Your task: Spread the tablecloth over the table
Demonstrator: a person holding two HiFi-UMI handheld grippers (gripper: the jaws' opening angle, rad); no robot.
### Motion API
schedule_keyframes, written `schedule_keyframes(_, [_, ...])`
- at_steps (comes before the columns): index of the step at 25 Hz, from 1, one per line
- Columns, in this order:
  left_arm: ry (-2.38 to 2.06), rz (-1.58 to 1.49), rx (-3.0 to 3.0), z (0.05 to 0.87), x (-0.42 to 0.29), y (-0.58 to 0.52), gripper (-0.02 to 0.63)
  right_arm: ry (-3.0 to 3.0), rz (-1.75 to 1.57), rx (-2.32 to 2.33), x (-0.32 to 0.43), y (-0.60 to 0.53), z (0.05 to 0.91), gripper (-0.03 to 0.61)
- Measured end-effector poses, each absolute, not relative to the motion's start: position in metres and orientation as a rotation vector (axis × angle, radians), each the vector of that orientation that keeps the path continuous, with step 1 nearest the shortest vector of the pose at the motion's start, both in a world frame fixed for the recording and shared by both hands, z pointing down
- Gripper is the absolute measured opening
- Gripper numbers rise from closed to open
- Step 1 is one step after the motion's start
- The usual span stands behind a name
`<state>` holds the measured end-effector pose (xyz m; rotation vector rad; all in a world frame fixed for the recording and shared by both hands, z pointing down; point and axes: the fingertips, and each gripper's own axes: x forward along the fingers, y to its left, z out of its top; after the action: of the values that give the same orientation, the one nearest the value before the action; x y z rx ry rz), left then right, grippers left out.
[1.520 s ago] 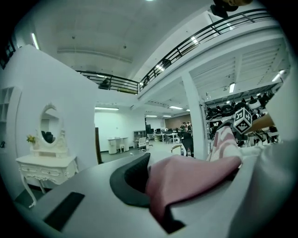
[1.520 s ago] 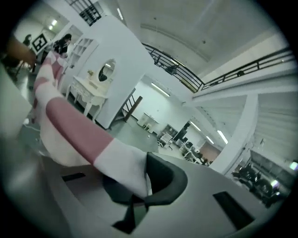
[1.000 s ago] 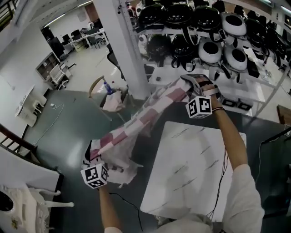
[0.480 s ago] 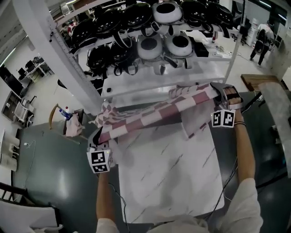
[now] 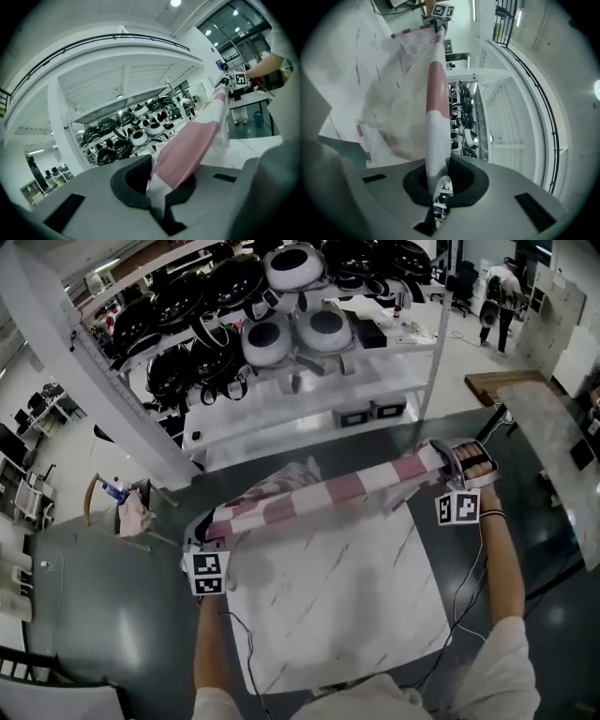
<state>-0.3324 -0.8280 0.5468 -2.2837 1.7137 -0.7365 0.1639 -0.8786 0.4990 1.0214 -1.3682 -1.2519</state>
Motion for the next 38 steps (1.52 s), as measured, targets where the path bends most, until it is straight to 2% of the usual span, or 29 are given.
schedule_keyframes(4, [1.662,-0.752,-2.239,0.527,-0.330,-0.806,0.026,-1.400,-1.218,1.121,0.168,-0.850,0.472,0.014])
schedule_keyframes(12, [1.665,-0.730,-2.119,0.469,-0.374,-0.734,0.026,-1.520,-1.131,1.218,0.131,-0.763,0.451,0.014])
schedule_keyframes(16, [1.682,-0.731,-2.046,0.454,-0.396,-0.670,0.026,-1.523,-1.118,1.152,0.108,-0.707,0.470,0.014])
schedule_keyframes(24, [1.645,-0.846,-2.133,0.551,-0.378,-0.542,0.026,-1.476,-1.032,0.957,0.127,-0.600,0.564,0.014])
schedule_keyframes(33, [1.725,-1.046,-2.281,0.660,-0.334,-0.460,0.026,-1.610,-0.782,0.903,0.176,-0.507,0.683,0.014])
schedule_keyframes(38, [1.797,-1.148,-2.251,0.685,-0.312,-0.421,0.026,-1.696,-0.711,0.913,0.198,-0.472,0.719,0.014])
